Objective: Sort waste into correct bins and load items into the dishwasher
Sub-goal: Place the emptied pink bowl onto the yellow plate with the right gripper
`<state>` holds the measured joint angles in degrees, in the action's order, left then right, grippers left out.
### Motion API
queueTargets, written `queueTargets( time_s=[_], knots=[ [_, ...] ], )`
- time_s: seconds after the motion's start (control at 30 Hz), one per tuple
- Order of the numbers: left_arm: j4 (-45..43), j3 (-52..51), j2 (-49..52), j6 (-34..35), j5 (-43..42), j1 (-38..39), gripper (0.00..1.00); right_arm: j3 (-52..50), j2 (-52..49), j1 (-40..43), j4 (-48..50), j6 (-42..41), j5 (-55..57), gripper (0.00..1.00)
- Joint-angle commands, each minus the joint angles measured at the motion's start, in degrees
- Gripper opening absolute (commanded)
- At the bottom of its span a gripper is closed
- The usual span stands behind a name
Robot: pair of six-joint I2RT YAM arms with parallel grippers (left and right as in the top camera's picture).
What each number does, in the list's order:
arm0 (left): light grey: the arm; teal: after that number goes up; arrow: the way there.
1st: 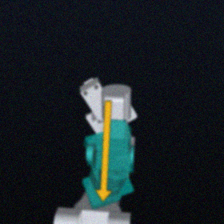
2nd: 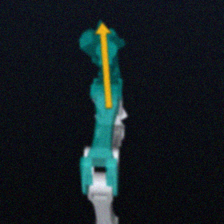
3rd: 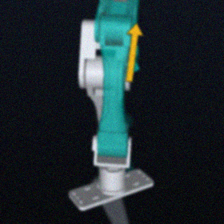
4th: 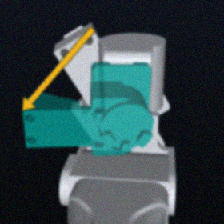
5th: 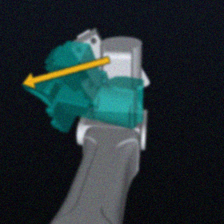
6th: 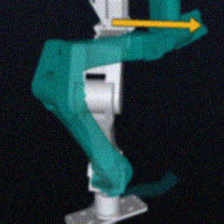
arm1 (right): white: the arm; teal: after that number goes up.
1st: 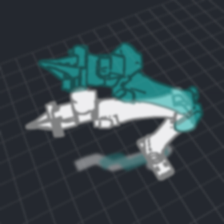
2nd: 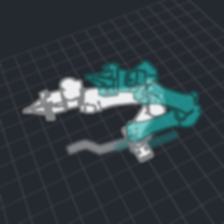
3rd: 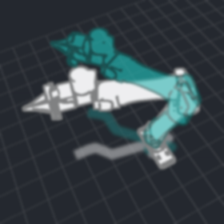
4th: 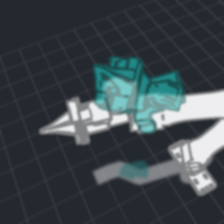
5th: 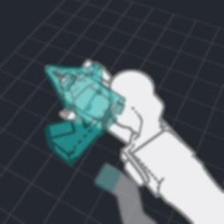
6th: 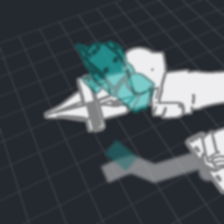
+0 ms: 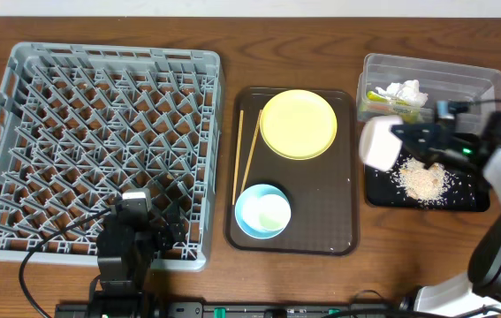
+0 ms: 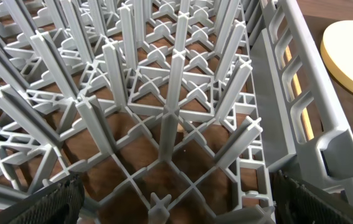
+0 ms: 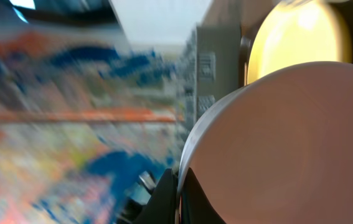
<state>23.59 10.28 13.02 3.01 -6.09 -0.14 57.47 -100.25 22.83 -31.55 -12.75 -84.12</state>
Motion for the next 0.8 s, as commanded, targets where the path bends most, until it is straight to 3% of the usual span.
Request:
queueTargets(
  time_s=[0.0,0.43,0.57,0.77],
  knots=[
    [-0.07,1.22,-0.04,0.46,-0.76,0.22,0.99,1.57,4.63,-7.85,1.51,2.32,8.09,0.01],
    [-0.07,1.22,-0.04,0.46,-0.76,0.24,0.99,5.51,7.98,-41.40,8.57,5.92,69.94,0.01],
    [-0.04,1.22,-0.04,0.48,-0.76,0.24,0.99,5.51,7.98,-47.45,13.25,10.12,79.12,0.01],
    [-0.04,1.22,-0.04,0.48,-0.79,0.24,0.99,5.51,6.32,-50.95,19.28,12.41,81.68,0.01]
  ],
)
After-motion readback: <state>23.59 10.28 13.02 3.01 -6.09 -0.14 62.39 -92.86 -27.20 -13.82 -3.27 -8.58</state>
